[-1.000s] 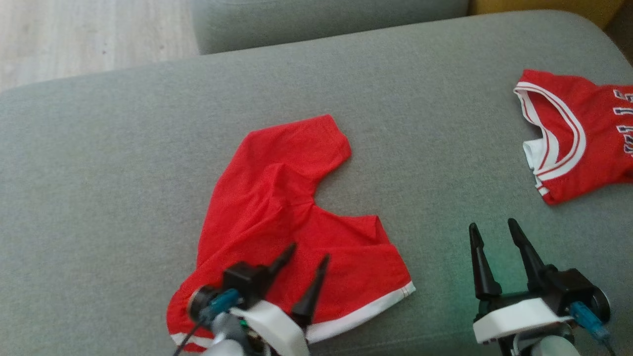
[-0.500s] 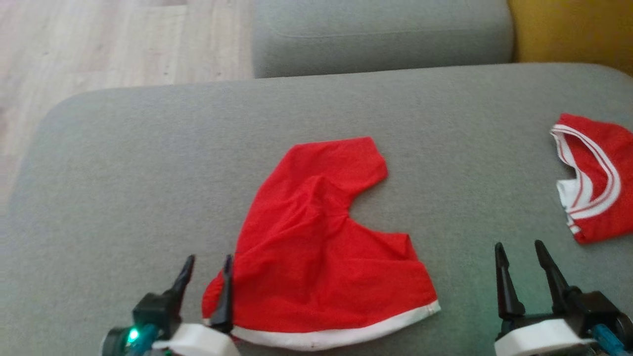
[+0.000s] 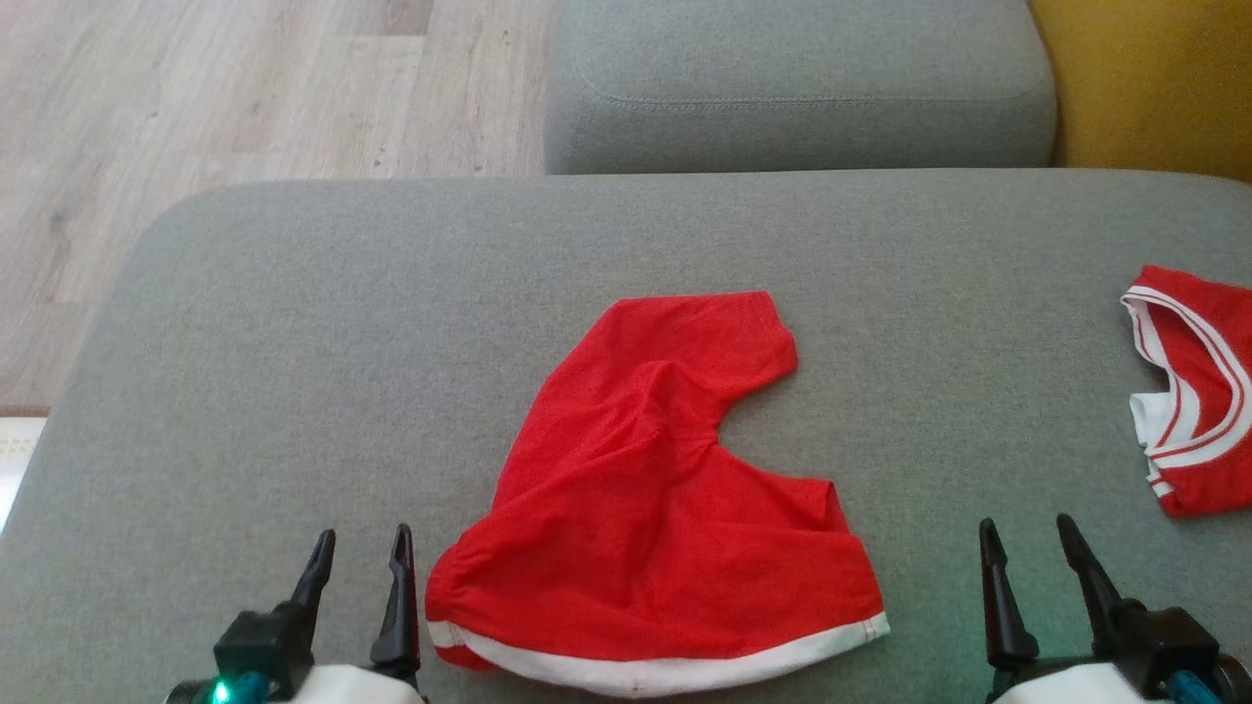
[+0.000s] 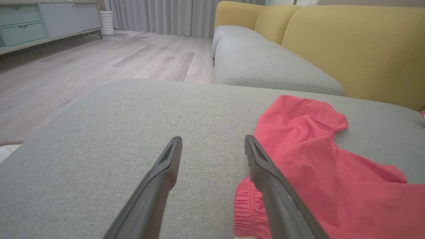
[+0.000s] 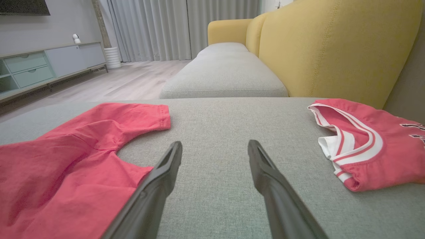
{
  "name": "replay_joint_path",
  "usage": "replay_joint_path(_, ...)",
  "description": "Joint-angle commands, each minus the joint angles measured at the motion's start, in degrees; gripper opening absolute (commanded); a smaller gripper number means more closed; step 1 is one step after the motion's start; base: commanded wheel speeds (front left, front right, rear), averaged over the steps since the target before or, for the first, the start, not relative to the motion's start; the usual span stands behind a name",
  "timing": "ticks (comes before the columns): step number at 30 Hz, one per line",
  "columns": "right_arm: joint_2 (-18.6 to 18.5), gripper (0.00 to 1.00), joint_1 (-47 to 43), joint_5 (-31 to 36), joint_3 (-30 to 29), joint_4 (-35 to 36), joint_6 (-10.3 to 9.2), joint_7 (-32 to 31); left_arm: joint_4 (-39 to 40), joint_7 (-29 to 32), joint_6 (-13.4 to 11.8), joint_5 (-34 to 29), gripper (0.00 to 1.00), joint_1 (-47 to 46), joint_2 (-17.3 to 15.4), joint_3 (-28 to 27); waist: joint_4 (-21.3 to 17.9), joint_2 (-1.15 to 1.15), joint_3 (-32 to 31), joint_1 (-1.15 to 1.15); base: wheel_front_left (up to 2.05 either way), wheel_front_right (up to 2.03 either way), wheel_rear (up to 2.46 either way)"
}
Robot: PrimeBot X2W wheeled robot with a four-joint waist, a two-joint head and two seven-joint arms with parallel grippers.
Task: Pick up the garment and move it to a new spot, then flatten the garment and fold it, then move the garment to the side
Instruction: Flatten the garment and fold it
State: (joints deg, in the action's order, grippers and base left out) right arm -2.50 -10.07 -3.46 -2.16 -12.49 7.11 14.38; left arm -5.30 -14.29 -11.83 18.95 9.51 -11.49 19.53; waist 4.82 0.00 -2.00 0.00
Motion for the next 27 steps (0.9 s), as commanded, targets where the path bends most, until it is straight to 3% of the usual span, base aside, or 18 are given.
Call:
replay_joint_path(1,-0.38,1.0,1.49,-0.24,1.64,1.36,0.37,0.62,1.16,-0.71,0.88,-1.1,1.0,-1.31,0.6,-3.19,-0.26,0.0,-0.18,0.0,0.0,0.0,0.0)
replay_joint_path(9,-0.38,1.0,1.54,-0.66,2.7,0.93,0.37,0.62,-0.72,-0.71,4.76,-4.33,1.0,-0.53,3.34,-6.83,-0.88,0.0,-0.39,0.0,0.0,0.0,0.0)
replay_joint_path(21,-0.38,1.0,1.44,-1.2,5.2,-0.29,0.37,0.62,-4.59,-0.67,7.67,-6.39,1.0,0.63,5.32,-8.67,-1.05,0.0,-0.4,0.0,0.0,0.0,0.0)
replay_joint_path(24,-0.38,1.0,1.43,-2.44,8.66,-1.42,0.37,-2.4,-5.58,2.97,7.67,-6.11,1.0,1.34,4.52,-8.4,-1.23,0.0,-0.47,0.0,0.0,0.0,0.0)
replay_joint_path(27,-0.38,1.0,1.24,-2.5,10.83,-0.68,0.37,-9.6,-3.74,9.59,7.38,-6.23,1.0,2.07,3.05,-7.94,-1.12,0.0,-0.31,0.0,0.0,0.0,0.0)
